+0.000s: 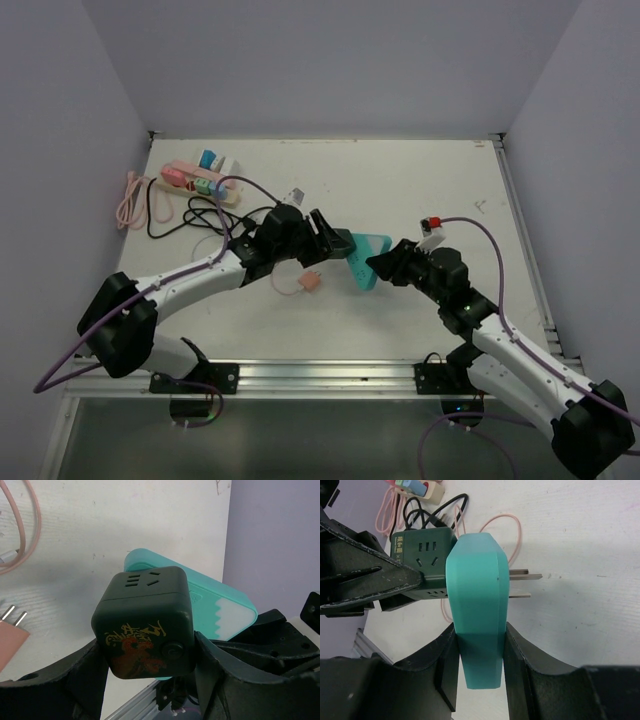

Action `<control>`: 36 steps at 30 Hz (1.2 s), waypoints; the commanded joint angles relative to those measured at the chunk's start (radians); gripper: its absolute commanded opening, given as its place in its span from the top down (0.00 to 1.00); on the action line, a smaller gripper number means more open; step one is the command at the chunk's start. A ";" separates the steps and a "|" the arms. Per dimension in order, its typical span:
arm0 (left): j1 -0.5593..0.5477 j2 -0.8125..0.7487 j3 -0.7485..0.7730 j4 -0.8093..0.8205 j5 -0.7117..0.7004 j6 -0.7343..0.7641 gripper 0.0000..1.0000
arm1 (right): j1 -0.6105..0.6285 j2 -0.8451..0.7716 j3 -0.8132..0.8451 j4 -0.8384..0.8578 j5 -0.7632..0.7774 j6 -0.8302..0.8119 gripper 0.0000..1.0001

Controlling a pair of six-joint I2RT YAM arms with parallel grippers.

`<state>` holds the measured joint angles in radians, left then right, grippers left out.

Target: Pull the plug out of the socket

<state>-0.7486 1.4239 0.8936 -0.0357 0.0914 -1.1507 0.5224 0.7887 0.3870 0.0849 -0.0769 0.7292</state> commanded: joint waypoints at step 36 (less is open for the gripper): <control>0.127 -0.243 0.002 -0.135 -0.101 0.080 1.00 | -0.056 0.265 0.093 0.136 0.143 -0.044 1.00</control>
<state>-0.6640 1.2018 0.8711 -0.1551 0.0593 -1.1679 0.5488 0.9977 0.4843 0.3046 -0.1432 0.7616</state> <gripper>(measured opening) 0.639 0.378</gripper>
